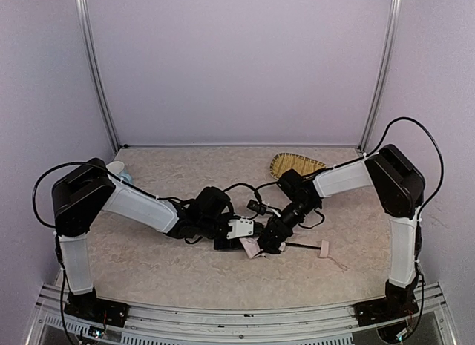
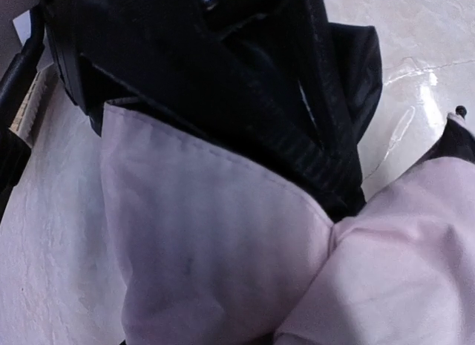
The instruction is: Put away the umbrella
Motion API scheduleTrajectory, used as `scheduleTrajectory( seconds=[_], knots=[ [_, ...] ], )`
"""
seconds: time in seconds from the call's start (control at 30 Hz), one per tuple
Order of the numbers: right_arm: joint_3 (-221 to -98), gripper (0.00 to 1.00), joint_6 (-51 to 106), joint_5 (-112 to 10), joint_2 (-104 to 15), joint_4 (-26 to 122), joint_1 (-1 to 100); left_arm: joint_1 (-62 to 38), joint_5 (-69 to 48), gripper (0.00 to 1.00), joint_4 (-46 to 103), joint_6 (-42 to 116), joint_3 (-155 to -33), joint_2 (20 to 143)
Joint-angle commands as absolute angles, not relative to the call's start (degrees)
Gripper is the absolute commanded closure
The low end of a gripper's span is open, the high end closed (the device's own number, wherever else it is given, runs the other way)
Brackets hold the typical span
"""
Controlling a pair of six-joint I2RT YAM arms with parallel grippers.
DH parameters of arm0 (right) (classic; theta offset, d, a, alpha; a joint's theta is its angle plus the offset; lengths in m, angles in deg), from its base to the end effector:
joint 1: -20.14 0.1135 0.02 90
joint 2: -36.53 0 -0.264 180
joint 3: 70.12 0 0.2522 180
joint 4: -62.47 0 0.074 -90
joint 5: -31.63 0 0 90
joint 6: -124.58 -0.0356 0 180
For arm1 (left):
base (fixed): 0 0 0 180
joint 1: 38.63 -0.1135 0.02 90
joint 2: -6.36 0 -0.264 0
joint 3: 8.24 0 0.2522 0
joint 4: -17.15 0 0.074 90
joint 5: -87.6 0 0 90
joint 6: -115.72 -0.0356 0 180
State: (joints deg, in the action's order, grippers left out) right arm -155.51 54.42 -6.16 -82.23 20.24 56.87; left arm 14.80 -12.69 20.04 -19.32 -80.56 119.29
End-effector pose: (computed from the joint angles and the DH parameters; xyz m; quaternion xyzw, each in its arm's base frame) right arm 0.2889 0.2507 0.1134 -0.4707 0.7584 0.4483 0.0472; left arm 0.2293 -0.3197 0.1174 0.7162 0.5707 -0.1109 0.3861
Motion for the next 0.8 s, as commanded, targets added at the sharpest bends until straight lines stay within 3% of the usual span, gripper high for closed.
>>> scheduleTrajectory(
  seconds=[0.0, 0.1, 0.47, 0.53, 0.67, 0.77],
  knots=[
    [-155.3, 0.54, 52.43, -6.66, -78.23, 25.42, 56.7, 14.94, -12.35, 0.8, 27.66, -17.46, -79.66, 122.12],
    [-153.41, 0.42, 50.47, -9.42, -74.44, 28.13, 55.63, 14.64, -13.7, 0.86, 29.96, -16.22, -79.83, 121.83],
    [-138.51, 0.33, 43.05, -32.2, -51.88, 41.01, 54.67, 12.17, -19.87, 0.92, 38.94, -10.11, -83.06, 124.61],
    [-137.96, 0.29, 34.19, -42.58, -49.96, 38.42, 53.31, 12.12, -19.29, 0.92, 39.03, -9.32, -83.27, 124.49],
    [-137.37, 0.3, 19.29, -55.93, -47.01, 23.82, 50.96, 12.02, -17.95, 0.92, 39.7, -6.77, -84.43, 124.97],
    [-134.25, 0.27, 12.91, -61.04, -41.54, 18.09, 50.01, 11.99, -17.97, 0.91, 39.95, -5.58, -84.64, 125.56]
  ],
)
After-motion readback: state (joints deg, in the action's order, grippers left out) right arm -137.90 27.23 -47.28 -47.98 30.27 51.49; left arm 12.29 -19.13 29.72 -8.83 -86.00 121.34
